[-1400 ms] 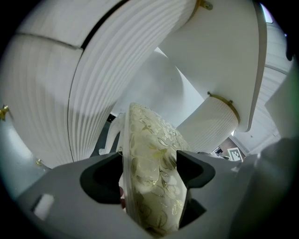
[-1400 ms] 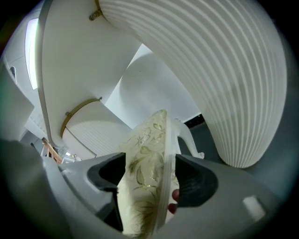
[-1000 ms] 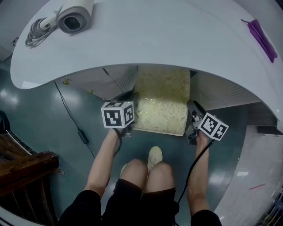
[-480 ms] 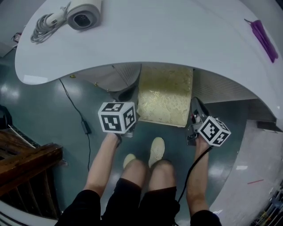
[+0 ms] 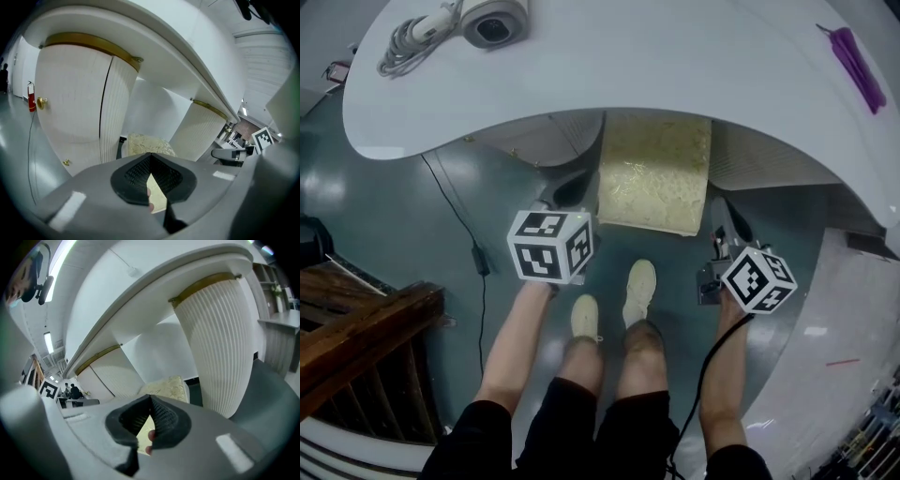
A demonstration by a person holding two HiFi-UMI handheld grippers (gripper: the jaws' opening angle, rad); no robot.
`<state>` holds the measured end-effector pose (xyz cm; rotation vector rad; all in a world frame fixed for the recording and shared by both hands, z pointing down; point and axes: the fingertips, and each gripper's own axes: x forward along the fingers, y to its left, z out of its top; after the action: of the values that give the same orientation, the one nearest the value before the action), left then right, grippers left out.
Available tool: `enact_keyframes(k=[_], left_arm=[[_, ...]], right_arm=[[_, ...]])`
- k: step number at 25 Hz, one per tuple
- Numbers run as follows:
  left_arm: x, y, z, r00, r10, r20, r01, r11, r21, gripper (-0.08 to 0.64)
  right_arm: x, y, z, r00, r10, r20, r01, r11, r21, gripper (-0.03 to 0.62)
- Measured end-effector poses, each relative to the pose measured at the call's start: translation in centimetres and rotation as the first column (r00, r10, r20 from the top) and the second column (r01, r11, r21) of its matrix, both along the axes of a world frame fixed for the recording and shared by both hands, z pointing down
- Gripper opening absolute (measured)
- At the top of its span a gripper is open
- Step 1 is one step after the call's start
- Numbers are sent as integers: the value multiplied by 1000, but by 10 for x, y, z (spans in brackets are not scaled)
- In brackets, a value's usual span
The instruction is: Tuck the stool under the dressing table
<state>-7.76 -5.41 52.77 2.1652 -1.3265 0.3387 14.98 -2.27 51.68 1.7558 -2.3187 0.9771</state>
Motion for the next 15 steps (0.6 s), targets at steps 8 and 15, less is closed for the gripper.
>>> enact_keyframes(k=[8, 15], left_arm=[[-10, 37, -49, 997, 25, 67, -24, 1000, -11, 9], [-29, 70, -94, 995, 43, 88, -39, 998, -46, 9]], right_arm=[[-14, 35, -48, 997, -15, -73, 13, 1000, -26, 3], [-24, 59, -104, 990, -16, -142, 11, 999, -32, 3]])
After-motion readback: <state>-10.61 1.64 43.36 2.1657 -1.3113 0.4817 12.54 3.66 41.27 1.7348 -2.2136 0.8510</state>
